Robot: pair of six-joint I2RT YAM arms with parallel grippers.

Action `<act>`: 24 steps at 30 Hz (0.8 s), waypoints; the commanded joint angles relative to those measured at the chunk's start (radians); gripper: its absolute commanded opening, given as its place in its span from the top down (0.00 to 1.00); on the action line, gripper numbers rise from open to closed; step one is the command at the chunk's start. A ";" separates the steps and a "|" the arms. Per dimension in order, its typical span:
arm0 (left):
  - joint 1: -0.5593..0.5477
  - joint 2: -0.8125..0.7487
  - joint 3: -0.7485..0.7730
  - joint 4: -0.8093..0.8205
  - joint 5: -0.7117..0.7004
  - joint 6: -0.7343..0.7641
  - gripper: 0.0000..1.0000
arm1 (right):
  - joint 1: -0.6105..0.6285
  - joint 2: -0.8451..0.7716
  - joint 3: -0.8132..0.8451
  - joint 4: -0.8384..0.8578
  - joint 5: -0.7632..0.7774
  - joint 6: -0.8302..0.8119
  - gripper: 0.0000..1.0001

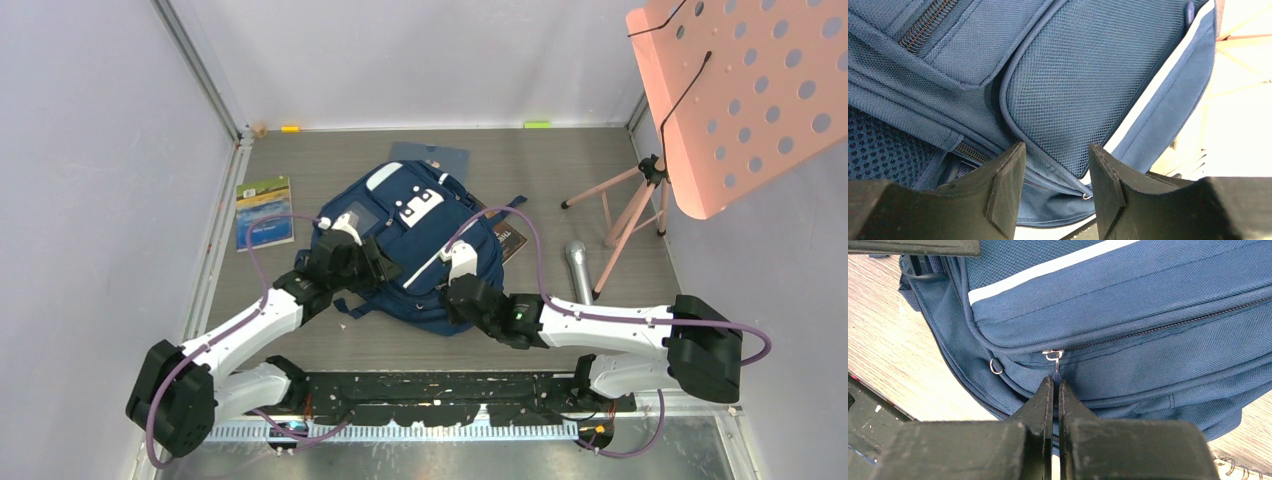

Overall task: Pack the student bag
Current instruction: Unzip the student bag at the center of the board.

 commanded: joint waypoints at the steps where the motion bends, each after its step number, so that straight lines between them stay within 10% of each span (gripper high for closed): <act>1: 0.005 0.036 0.003 0.085 0.017 -0.016 0.50 | 0.006 -0.028 0.010 0.019 0.036 0.008 0.99; 16: 0.004 0.058 -0.040 0.152 0.065 -0.028 0.53 | 0.050 0.024 0.070 -0.028 0.074 -0.017 0.99; 24: 0.004 0.030 -0.071 0.240 0.062 -0.080 0.85 | 0.128 0.124 0.137 -0.012 0.098 -0.008 0.99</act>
